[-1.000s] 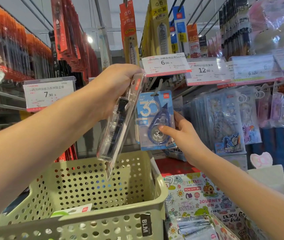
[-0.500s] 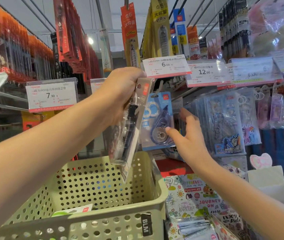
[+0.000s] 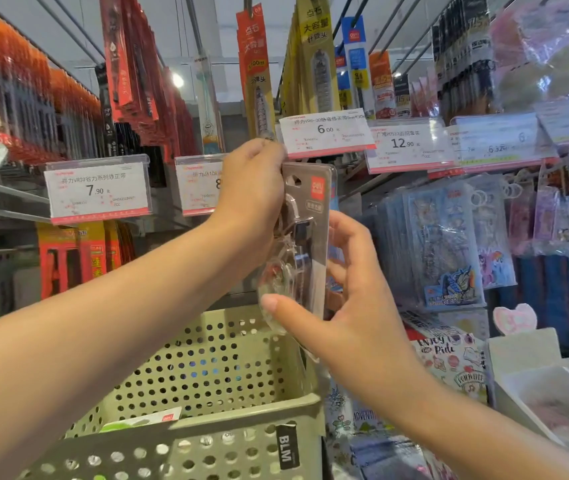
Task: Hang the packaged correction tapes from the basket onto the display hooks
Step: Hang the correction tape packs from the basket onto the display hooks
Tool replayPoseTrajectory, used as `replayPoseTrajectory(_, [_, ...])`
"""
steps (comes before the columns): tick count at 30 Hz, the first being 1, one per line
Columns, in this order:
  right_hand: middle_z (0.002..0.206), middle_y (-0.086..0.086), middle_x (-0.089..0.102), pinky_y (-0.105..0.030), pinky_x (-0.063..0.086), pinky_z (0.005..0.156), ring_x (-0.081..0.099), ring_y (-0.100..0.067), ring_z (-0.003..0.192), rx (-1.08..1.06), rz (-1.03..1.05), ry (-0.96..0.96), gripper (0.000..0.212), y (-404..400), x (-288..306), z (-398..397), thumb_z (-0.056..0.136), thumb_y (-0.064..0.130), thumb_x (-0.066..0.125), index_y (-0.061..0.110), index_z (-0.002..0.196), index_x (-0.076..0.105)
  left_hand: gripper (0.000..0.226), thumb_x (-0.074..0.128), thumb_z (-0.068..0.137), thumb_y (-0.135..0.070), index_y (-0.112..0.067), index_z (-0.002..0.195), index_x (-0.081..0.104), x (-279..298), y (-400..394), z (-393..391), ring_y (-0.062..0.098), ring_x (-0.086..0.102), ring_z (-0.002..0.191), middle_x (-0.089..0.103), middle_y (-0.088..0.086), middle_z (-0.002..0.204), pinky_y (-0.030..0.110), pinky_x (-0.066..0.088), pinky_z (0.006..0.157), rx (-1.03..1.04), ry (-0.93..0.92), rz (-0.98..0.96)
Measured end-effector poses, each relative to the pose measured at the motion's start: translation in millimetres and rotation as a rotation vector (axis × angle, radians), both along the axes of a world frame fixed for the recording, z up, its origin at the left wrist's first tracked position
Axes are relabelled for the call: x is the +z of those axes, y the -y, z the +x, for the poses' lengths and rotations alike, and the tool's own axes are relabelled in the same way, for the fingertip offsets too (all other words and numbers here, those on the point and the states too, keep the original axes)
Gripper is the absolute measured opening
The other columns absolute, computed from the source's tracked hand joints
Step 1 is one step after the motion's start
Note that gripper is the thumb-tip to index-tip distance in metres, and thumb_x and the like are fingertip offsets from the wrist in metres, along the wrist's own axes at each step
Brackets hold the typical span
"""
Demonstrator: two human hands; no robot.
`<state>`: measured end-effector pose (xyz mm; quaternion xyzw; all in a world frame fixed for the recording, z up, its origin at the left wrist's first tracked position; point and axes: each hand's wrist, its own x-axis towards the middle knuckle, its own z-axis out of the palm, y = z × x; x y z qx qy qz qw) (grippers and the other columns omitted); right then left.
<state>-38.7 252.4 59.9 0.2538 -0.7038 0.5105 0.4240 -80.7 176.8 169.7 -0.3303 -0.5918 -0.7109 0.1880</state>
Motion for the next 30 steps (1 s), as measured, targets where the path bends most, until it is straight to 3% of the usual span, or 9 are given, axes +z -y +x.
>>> replayPoseTrajectory(3, [0.115,0.012,0.060,-0.036,0.051,0.091,0.061,-0.007,0.104,0.025,-0.030,-0.010,0.062,-5,-2,-1,0.075,0.017,0.075,0.034,0.124,0.042,0.027,0.041,0.094,-0.010,-0.014,0.068,0.045,-1,0,-1,0.005,0.048,0.033,0.051,-0.008,0.041,0.013,0.035,0.037,0.000,0.016,0.011])
replayPoseTrajectory(8, [0.099,0.010,0.069,-0.036,0.057,0.080,0.068,-0.011,0.090,0.054,-0.146,-0.002,0.043,-20,-7,0,0.078,0.011,0.071,0.033,0.108,0.050,0.029,0.043,0.095,-0.015,-0.016,0.067,0.048,1,5,-5,0.014,0.053,0.046,0.054,0.000,0.057,0.019,0.036,0.039,0.077,0.013,-0.097])
replayPoseTrajectory(12, [0.095,0.008,0.073,-0.025,0.056,0.073,0.070,-0.010,0.086,0.156,-0.238,0.052,0.042,-33,-9,2,0.073,0.015,0.069,0.026,0.110,0.052,0.030,0.046,0.094,-0.012,-0.017,0.065,0.053,8,10,-8,0.016,0.053,0.064,0.058,0.000,0.068,0.028,0.042,0.059,0.138,-0.034,-0.194])
replayPoseTrajectory(16, [0.090,0.003,0.075,-0.018,0.054,0.064,0.070,-0.011,0.079,0.210,-0.352,0.098,0.038,-47,-11,-6,0.082,-0.004,0.059,0.019,0.112,0.056,0.026,0.047,0.093,-0.008,-0.012,0.069,0.056,15,16,-9,0.013,0.042,0.056,0.049,0.001,0.061,0.027,0.035,0.055,0.155,-0.079,-0.266])
replayPoseTrajectory(21, [0.085,0.006,0.076,-0.017,0.053,0.061,0.070,-0.008,0.076,0.220,-0.385,0.125,0.037,-60,-6,-16,0.083,-0.004,0.058,0.020,0.111,0.058,0.019,0.048,0.092,-0.009,-0.007,0.081,0.063,22,18,-9,0.012,0.039,0.051,0.050,0.003,0.063,0.021,0.033,0.045,0.182,-0.080,-0.327])
replayPoseTrajectory(30, [0.086,0.012,0.075,-0.014,0.051,0.069,0.069,-0.004,0.083,0.218,-0.312,0.084,0.039,-63,17,-29,0.086,-0.004,0.054,0.021,0.116,0.055,0.019,0.047,0.092,-0.009,-0.008,0.080,0.063,24,21,-8,0.012,0.037,0.042,0.046,0.000,0.050,0.017,0.031,0.038,0.114,-0.010,-0.315])
